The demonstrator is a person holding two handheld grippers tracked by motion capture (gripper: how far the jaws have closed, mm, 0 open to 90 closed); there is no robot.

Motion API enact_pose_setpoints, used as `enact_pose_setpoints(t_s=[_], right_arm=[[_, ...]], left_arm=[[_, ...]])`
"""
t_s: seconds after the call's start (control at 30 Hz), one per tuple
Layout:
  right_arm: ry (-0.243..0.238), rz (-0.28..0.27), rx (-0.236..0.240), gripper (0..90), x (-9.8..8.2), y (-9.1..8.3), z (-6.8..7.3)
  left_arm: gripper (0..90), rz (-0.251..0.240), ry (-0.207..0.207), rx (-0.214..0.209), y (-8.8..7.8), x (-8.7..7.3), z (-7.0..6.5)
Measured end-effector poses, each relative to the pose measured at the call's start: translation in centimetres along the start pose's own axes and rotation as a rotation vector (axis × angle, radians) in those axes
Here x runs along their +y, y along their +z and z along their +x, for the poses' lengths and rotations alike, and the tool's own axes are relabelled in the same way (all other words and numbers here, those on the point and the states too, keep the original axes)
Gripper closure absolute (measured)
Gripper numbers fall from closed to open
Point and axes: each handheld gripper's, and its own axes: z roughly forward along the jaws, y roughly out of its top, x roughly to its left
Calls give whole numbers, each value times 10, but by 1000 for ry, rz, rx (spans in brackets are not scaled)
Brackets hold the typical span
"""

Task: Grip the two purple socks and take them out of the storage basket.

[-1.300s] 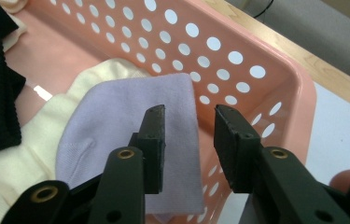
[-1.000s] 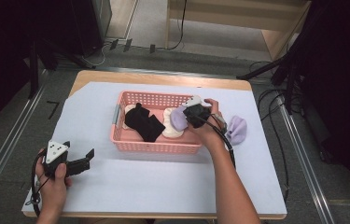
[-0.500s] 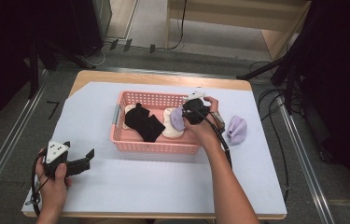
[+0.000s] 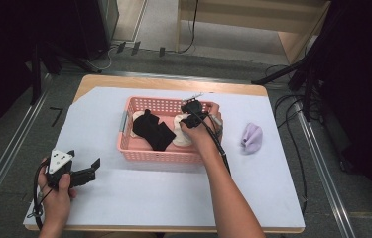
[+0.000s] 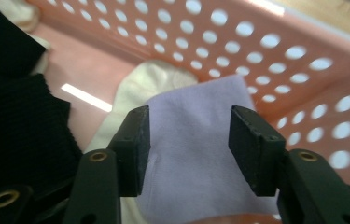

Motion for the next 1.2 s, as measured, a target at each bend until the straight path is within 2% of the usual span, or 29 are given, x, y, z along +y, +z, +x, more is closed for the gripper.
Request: enact_pose_setpoints(t_s=[0.03,0.1,0.23,0.3,0.37,0.4,0.43,0.5,0.53,0.57,0.6,0.7,0.77,0.83,0.87,0.9,0.97,1.0,1.03,1.07,1.13,1.2], right_arm=[[9,17,-3,453,-1,4,2],[-9,48,-20,433,-2,13,4],[-13,56,-37,427,-3,18,7],[-57,71,-32,429,-5,22,9],[-76,89,-41,442,-6,24,12],[-66,91,-34,459,-6,25,11],[-35,98,-20,469,-6,26,10],[-22,106,-6,523,-6,27,8],[-3,124,26,606,-5,27,6],[-3,124,26,606,-5,27,6],[2,129,37,652,-5,27,5],[36,149,66,845,-5,21,-3],[48,144,76,854,-5,20,-4],[47,87,90,871,-5,13,-5],[47,87,90,871,-5,13,-5],[44,61,86,876,-6,10,-6],[67,-3,113,879,-6,1,-10],[70,-17,114,880,-6,-1,-10],[67,-46,116,881,-6,-6,-11],[64,-118,124,882,-7,-16,-13],[64,-138,128,882,-8,-20,-14],[60,-204,144,882,-9,-28,-15]], left_arm=[[77,0,0,-1,0,0,0],[77,0,-1,-2,0,0,0],[77,0,0,-1,0,0,0],[78,-1,1,-1,0,0,0],[78,-3,1,2,0,0,0],[78,-3,1,2,0,0,0],[78,-3,1,2,0,0,0],[78,-2,1,2,0,0,0],[78,0,1,-3,0,0,0],[77,0,1,-3,0,0,0],[77,0,1,-2,0,0,0],[78,0,1,-4,0,0,0],[78,0,1,-4,0,0,0],[78,1,2,-3,0,0,0],[78,1,2,-3,0,0,0],[78,1,2,-3,0,0,0],[78,2,3,-3,0,0,0],[78,2,5,-2,0,0,0],[78,4,8,-2,0,0,0],[78,4,9,-3,0,0,0],[78,4,9,-3,0,0,0],[78,5,10,-1,0,0,0]])
